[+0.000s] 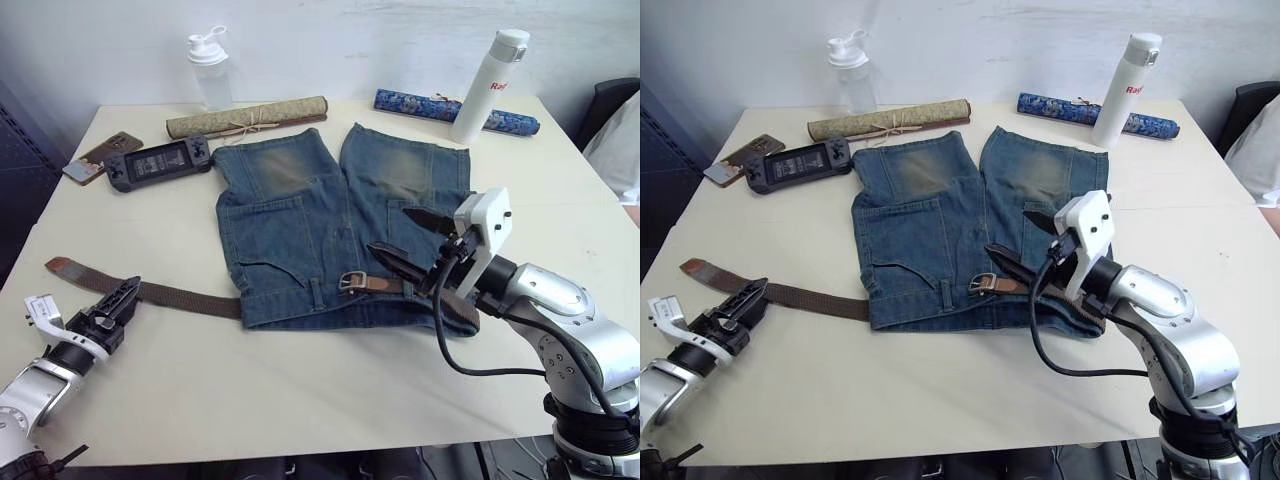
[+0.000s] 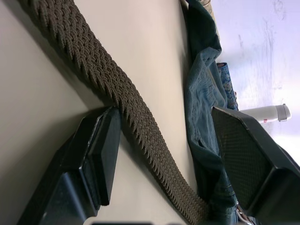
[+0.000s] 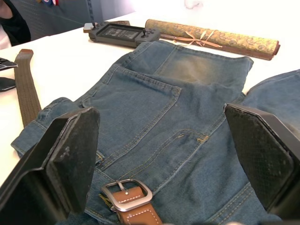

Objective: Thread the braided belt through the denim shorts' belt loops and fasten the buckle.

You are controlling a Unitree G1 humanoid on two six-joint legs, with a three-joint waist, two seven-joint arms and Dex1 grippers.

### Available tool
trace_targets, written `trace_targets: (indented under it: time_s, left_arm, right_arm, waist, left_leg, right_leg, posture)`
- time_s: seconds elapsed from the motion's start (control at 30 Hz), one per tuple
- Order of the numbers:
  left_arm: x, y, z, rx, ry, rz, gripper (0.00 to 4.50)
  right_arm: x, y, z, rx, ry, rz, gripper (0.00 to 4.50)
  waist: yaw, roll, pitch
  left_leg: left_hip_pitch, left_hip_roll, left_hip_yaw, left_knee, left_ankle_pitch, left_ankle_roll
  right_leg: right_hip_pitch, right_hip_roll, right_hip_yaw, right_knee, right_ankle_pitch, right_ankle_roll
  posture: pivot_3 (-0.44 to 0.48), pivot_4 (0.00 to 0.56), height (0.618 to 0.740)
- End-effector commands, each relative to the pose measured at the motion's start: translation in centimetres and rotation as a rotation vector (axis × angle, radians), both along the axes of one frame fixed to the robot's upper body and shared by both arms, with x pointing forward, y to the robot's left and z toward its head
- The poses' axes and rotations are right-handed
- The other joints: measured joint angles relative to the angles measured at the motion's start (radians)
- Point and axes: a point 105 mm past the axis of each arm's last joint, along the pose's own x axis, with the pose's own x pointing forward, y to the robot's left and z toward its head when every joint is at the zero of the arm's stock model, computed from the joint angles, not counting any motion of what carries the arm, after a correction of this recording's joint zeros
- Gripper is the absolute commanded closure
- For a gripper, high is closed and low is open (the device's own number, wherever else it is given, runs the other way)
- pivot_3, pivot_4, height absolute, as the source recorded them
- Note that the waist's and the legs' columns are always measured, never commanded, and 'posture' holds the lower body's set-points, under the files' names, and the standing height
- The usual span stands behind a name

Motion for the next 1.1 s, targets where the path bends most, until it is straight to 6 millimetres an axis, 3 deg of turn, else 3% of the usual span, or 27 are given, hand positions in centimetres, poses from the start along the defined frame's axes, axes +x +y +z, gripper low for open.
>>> trace_targets:
  time_s: [0.03, 0.2, 0.3, 0.43, 0.5, 0.7, 0.77, 1.0, 1.1]
  left_arm:
    - [0.5, 0.1, -0.8, -0.026, 0.033, 0.044, 1.12]
    - [1.2, -0.3, -1.5, -0.048, 0.069, 0.076, 1.12]
    - [1.5, -0.3, -1.9, -0.062, 0.1, 0.096, 1.92]
    - [1.6, -0.6, -2.0, -0.07, 0.109, 0.097, 3.79]
    - [1.7, -0.8, -1.9, -0.076, 0.104, 0.096, 4.44]
    - [1.8, -0.9, -1.7, -0.091, 0.088, 0.104, 4.44]
    - [2.0, -1.4, -0.7, -0.027, 0.031, 0.075, 4.44]
    - [2.7, -4.9, 5.1, 0.595, -0.294, -0.007, 4.44]
    - [3.1, -7.6, 5.1, 1.123, -0.397, -0.125, 4.44]
  right_arm:
    - [-0.1, 0.2, 1.0, 0.019, -0.05, 0.001, 0.03]
    - [-0.1, 0.4, 1.6, 0.038, -0.066, 0.0, 0.03]
    - [-0.1, 0.4, 1.8, 0.045, -0.073, 0.0, 0.0]
    - [-0.2, 0.4, 1.9, 0.052, -0.074, -0.001, 0.0]
    - [-0.3, 0.4, 1.9, 0.058, -0.072, -0.001, 0.0]
    - [-0.3, 0.4, 1.9, 0.064, -0.072, -0.003, 0.0]
    - [-0.2, 0.3, 1.8, 0.059, -0.069, -0.007, 0.0]
    - [-0.3, 0.4, 1.5, 0.048, -0.049, 0.007, 0.0]
    - [-0.4, 0.5, 1.4, 0.033, -0.047, 0.015, 0.0]
  waist:
    - [0.0, 0.0, 0.0]
    - [0.001, 0.0, 0.0]
    - [0.001, 0.001, 0.0]
    - [0.001, 0.002, -0.001]
    - [0.001, 0.004, -0.002]
    - [0.002, 0.005, -0.002]
    - [0.002, 0.005, -0.002]
    - [0.0, 0.0, 0.0]
    - [-0.002, 0.001, 0.0]
  left_leg:
    - [0.0, 0.0, 0.0, 0.0, 0.0, 0.0]
    - [0.001, 0.0, 0.0, 0.0, 0.0, 0.0]
    - [0.001, 0.0, 0.0, 0.0, 0.0, 0.0]
    - [0.001, 0.0, 0.0, 0.0, 0.0, 0.0]
    - [0.001, 0.0, 0.0, 0.0, 0.0, 0.0]
    - [0.015, -0.001, 0.003, -0.013, 0.001, -0.001]
    - [0.016, 0.0, 0.002, -0.013, 0.001, -0.002]
    - [0.013, 0.0, 0.003, -0.014, -0.003, -0.009]
    - [0.013, 0.001, 0.004, -0.016, -0.003, -0.009]
  right_leg:
    - [0.0, 0.001, 0.0, 0.0, 0.0, 0.0]
    - [0.0, 0.001, 0.0, 0.001, 0.0, 0.0]
    - [0.0, 0.001, 0.0, 0.0, 0.0, 0.0]
    - [0.0, 0.002, 0.001, 0.0, 0.0, 0.0]
    - [0.001, 0.001, 0.001, 0.0, 0.0, 0.0]
    - [0.011, 0.001, 0.003, -0.007, 0.0, 0.0]
    - [0.012, 0.0, 0.003, -0.008, 0.0, 0.0]
    - [0.011, 0.003, 0.001, -0.014, 0.001, -0.001]
    - [0.01, 0.004, 0.001, -0.015, 0.002, -0.001]
  posture:
    - [0.0, 0.15, 0.717]
    - [0.0, 0.15, 0.717]
    - [0.0, 0.15, 0.717]
    - [0.0, 0.15, 0.717]
    - [0.0, 0.15, 0.717]
    - [0.0, 0.15, 0.717]
    - [0.0, 0.15, 0.717]
    - [0.0, 0.15, 0.717]
    - [0.0, 0.15, 0.717]
